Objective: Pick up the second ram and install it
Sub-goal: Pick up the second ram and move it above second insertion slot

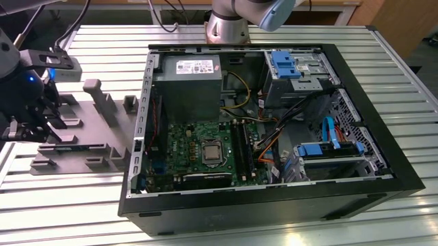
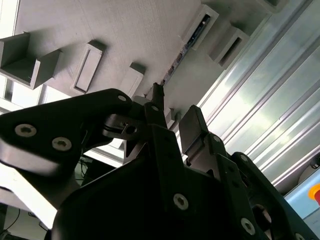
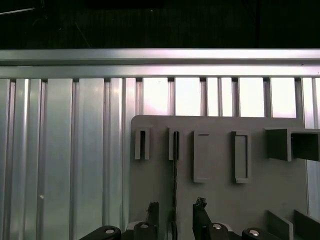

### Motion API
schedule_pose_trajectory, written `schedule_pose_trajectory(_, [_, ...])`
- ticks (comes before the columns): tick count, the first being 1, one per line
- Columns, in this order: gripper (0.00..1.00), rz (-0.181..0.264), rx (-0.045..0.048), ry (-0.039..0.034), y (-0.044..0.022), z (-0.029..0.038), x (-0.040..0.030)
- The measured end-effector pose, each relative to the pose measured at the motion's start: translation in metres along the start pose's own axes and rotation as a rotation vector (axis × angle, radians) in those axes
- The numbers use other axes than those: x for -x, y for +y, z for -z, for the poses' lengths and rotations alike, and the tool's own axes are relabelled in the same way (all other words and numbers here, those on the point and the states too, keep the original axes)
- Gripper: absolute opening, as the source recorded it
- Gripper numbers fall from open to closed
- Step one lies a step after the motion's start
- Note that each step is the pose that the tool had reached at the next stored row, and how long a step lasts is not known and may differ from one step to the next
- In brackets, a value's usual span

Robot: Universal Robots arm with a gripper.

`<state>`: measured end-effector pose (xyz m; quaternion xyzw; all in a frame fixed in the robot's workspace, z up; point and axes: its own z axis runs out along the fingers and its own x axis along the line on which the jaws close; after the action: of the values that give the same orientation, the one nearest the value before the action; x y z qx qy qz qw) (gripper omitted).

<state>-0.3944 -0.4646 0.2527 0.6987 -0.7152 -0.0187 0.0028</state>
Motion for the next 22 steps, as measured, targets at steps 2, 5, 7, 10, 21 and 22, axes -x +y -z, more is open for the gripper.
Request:
schedule_pose_trajectory(2, [0.4, 0.0, 0.0001, 0.0, 0.0, -0.0008, 0.0])
schedule_pose_trajectory(5, [0.4, 0.0, 0.0, 0.0, -0.0001, -0.002, 0.0])
schedule_pose_trajectory(7, [0.4, 0.0, -0.0001, -0.0001, -0.0001, -0.0028, -0.0001])
schedule_pose_trajectory(10, [0.4, 0.0, 0.0, 0.0, -0.0001, -0.0036, -0.0001])
schedule_pose_trajectory(21, [0.4, 0.0, -0.0001, -0.0004, -0.0002, -0.0074, -0.0001])
schedule_pose_trajectory(22, [0.4, 0.0, -0.0001, -0.0004, -0.0003, -0.008, -0.0002])
